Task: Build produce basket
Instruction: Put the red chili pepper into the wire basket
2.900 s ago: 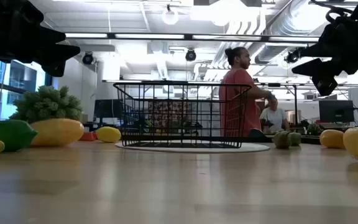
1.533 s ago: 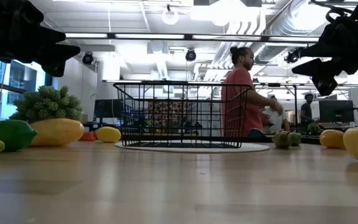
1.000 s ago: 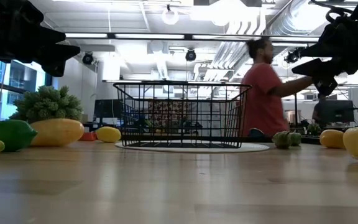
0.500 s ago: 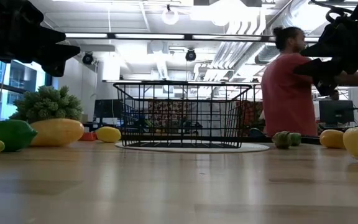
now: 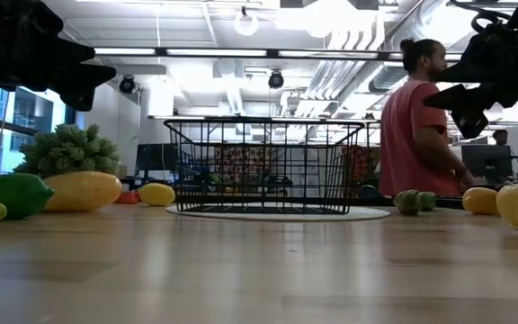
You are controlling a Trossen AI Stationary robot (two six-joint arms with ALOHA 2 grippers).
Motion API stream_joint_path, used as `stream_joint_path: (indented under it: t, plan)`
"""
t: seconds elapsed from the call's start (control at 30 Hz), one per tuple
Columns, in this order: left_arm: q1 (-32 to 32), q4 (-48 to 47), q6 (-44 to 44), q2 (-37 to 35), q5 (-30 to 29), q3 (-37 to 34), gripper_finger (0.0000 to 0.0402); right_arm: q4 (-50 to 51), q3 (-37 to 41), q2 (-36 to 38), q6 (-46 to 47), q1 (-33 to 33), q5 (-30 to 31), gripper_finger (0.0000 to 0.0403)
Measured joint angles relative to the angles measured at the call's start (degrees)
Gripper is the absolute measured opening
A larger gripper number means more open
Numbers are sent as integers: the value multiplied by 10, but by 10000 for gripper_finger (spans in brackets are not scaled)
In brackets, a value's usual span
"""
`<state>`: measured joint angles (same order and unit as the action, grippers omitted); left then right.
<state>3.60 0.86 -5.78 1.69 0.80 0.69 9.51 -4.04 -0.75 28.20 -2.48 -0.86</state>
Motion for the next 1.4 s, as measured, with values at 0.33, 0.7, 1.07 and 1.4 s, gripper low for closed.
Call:
stream_joint_path:
  t: [0.33, 0.7, 1.07, 1.4]
  plan:
    - [0, 0, 0, 0, 0, 0, 202, -6, 0, 0, 55, 0, 11, 185]
    - [0, 0, 0, 0, 0, 0, 202, -176, 1, 0, 159, 0, 55, 185]
    - [0, 6, 3, 0, 0, 0, 202, -367, -2, -25, 7, 0, 221, 185]
    - [0, 6, -3, 0, 0, 0, 202, -180, -160, -181, -114, -1, 225, 185]
